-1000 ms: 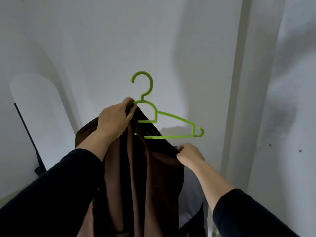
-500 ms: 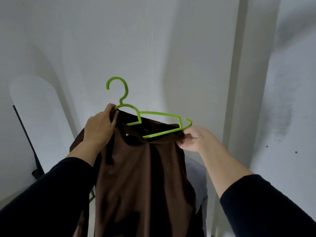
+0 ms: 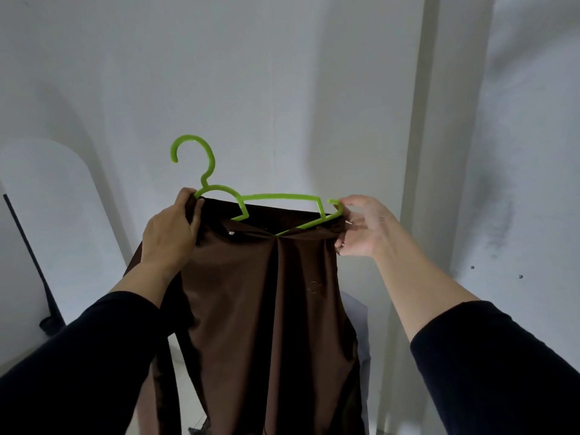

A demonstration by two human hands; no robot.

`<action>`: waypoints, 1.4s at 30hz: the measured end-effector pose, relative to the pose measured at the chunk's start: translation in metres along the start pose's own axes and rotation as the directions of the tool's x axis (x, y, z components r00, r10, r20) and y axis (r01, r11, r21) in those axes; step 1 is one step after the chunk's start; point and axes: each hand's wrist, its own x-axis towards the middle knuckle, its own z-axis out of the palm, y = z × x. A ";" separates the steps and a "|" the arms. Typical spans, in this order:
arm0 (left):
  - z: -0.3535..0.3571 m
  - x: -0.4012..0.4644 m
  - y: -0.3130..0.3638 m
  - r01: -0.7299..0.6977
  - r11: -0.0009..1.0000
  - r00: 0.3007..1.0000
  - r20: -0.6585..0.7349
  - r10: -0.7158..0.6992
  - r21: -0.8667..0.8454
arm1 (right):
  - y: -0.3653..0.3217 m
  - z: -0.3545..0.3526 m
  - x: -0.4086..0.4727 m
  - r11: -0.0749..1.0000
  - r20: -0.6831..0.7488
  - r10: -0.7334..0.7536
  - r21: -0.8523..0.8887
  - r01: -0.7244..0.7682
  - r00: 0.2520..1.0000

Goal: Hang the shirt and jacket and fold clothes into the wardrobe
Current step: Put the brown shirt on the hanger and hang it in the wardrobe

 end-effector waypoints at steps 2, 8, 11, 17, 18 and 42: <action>0.000 -0.002 0.000 -0.005 1.000 1.000 0.012 0.005 0.014 | -0.002 -0.003 -0.004 0.998 -0.018 -0.035 -0.057 0.034 0.999; 0.011 0.001 0.018 -0.129 0.979 0.991 -0.026 0.134 0.157 | -0.003 0.007 -0.003 0.605 -0.178 -0.592 -0.742 0.288 0.786; 0.017 0.006 0.041 -0.102 0.987 0.994 -0.033 0.108 0.127 | -0.006 0.011 -0.004 0.417 -0.141 -0.741 -0.863 0.285 0.657; 0.025 0.009 0.085 -0.123 0.991 0.992 -0.042 0.121 -0.060 | -0.015 0.006 -0.022 -0.106 0.132 -0.873 -0.991 0.082 0.469; 0.027 0.009 0.092 -0.131 0.988 0.991 -0.033 0.129 -0.086 | -0.017 0.000 -0.025 -0.093 0.143 -0.862 -0.988 0.126 0.486; 0.119 -0.016 0.315 -0.302 0.683 0.838 0.157 0.522 -0.665 | -0.081 -0.211 -0.177 -0.303 0.184 -0.945 -0.806 -0.508 0.270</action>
